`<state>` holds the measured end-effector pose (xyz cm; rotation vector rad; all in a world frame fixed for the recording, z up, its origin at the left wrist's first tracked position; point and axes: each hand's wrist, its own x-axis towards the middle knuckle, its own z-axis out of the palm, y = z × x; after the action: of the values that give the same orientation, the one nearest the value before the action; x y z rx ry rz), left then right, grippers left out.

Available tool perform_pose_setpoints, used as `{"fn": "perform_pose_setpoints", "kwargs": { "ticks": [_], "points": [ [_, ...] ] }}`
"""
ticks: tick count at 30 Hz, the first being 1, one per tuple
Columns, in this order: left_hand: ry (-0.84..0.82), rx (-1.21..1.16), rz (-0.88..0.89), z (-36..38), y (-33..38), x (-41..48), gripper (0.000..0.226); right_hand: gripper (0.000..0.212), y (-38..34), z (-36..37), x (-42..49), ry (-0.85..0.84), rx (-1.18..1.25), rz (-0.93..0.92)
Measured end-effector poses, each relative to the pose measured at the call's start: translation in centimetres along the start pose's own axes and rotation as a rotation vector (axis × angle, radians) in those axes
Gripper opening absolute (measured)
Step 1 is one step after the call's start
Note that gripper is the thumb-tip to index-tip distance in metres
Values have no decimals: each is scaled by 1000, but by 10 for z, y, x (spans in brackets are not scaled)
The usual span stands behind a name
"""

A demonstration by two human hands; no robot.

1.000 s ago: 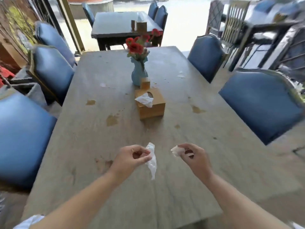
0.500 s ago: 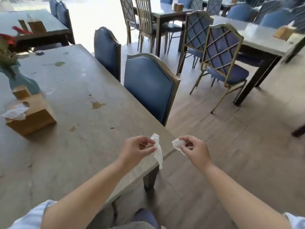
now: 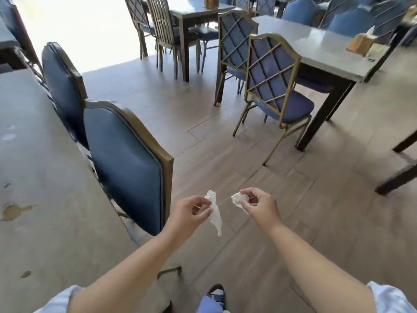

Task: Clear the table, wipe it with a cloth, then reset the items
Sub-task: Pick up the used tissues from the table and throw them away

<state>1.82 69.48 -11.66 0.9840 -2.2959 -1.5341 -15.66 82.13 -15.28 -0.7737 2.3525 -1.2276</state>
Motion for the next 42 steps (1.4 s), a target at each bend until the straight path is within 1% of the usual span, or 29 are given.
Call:
{"fn": "perform_pose_setpoints", "kwargs": {
  "ticks": [4,8,12,16,20,24,27,30,33,38,42],
  "points": [
    [54,-22,-32,18,24,59,15,15,0,-24,64,-47,20,-3],
    [169,-1,-35,32,32,124,12,13,4,-36,141,-121,39,-21],
    [315,-2,-91,41,36,194,12,11,0,-42,235,-227,66,-75],
    [441,-15,-169,36,52,263,11,14,-15,-39,327,-331,54,-139],
    [571,28,-206,12,61,325,10,16,-37,-18,407,-428,19,-213],
    [662,35,-271,-20,50,375,13,16,-62,25,479,-513,26,-269],
    [706,39,-322,-54,29,416,14,15,-86,74,540,-578,31,-304],
    [743,27,-360,-101,11,459,13,13,-120,129,597,-626,37,-345],
    [789,14,-400,-152,1,500,12,15,-159,177,646,-671,38,-346],
    [823,0,-415,-243,-8,565,10,9,-231,249,719,-721,64,-392],
    [884,-18,-432,-300,-24,613,12,11,-277,304,773,-766,75,-434]
  ]
}}
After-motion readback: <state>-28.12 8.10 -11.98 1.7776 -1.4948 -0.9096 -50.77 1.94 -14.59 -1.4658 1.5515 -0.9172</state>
